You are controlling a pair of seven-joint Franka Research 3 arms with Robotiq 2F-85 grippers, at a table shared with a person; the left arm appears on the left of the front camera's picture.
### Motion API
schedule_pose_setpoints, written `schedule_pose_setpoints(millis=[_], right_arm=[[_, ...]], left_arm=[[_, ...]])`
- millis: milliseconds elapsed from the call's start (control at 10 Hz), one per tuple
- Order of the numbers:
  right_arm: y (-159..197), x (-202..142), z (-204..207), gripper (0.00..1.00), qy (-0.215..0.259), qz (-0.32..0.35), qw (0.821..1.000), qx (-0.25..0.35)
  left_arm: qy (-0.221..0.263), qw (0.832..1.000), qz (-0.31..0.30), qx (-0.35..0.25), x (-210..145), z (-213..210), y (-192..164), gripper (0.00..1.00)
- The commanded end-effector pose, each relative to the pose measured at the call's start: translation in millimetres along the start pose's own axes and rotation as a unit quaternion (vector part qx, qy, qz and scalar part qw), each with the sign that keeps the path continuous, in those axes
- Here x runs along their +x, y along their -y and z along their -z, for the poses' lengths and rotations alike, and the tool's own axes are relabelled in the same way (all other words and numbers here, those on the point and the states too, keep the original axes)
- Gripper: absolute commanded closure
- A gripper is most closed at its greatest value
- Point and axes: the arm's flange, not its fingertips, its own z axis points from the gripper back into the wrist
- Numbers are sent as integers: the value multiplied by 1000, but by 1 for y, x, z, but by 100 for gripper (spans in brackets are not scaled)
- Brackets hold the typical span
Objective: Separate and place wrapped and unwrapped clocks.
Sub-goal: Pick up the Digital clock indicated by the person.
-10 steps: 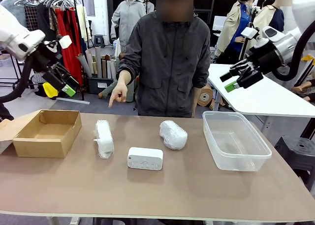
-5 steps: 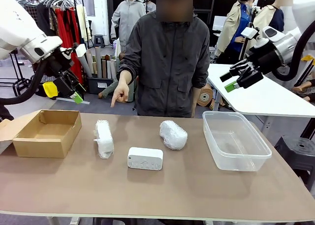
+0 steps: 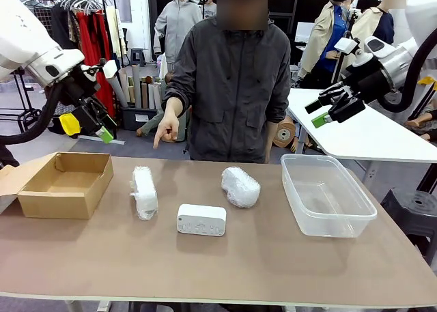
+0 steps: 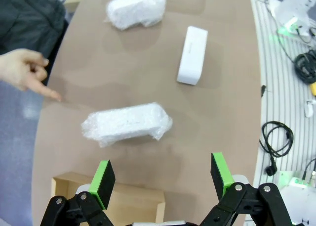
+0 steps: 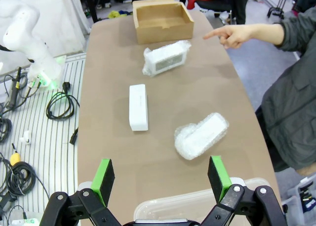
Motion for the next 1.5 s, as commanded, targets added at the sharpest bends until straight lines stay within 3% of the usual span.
schedule_pose_setpoints(millis=[0, 300, 700, 800, 900, 1400], right_arm=[[-1, 0, 1, 0, 4, -1, 1000, 1], [-1, 0, 1, 0, 4, -1, 1000, 1], [-1, 0, 1, 0, 4, -1, 1000, 1], [-1, 0, 1, 0, 4, -1, 1000, 1], [-1, 0, 1, 0, 4, -1, 1000, 1], [-1, 0, 1, 0, 4, -1, 1000, 1]], left_arm=[[-70, 991, -102, 46, 15, 10, 5, 0], [-118, 953, -269, 75, 42, 32, 20, 0], [-137, 908, -380, 117, 45, 47, 25, 0], [-120, 927, -336, 114, 42, 44, 24, 0], [-134, 920, -353, 103, 46, 46, 24, 0], [-132, 920, -354, 105, 48, 47, 24, 0]])
